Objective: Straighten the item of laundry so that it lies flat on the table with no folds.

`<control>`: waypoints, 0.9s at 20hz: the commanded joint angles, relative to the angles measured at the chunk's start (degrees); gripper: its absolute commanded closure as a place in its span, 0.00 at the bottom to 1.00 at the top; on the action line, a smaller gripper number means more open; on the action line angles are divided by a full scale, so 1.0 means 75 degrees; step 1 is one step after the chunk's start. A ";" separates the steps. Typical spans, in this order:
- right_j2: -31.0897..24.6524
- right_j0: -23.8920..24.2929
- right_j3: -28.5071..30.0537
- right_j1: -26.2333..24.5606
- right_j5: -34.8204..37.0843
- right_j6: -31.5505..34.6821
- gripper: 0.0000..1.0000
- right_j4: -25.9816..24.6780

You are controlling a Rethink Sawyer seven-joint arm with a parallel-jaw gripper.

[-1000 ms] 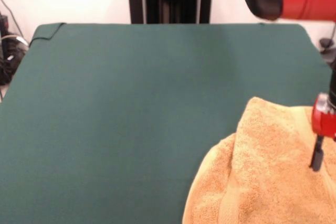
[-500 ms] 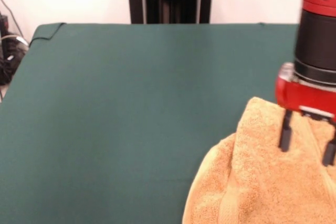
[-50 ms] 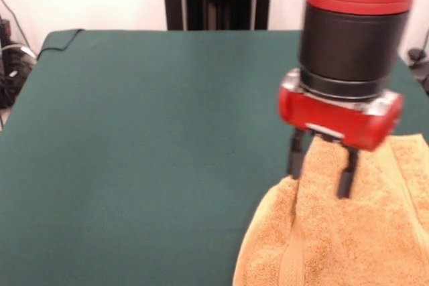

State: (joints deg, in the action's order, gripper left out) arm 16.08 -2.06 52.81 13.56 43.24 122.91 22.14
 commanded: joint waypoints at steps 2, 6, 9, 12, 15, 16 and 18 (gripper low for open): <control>-0.1531 0.0154 0.1741 0.0112 0.0061 -0.1725 0.00 -0.0850; -0.1660 0.0240 0.1708 0.0149 0.0219 -0.1704 0.00 -0.1163; -0.1820 0.0334 0.1800 0.0191 0.0182 -0.1659 0.00 -0.1337; -0.2032 0.0431 0.1959 0.0209 -0.0090 -0.1460 0.00 -0.1499; -0.2230 0.0543 0.1984 0.0167 -0.0200 -0.1334 0.00 -0.1683; -0.2333 0.0603 0.1978 0.0146 -0.0249 -0.1316 0.00 -0.1784; -0.2460 0.0681 0.1990 0.0121 -0.0308 -0.1288 0.00 -0.1884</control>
State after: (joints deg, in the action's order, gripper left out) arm 6.85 2.93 58.66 15.21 43.24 122.91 10.14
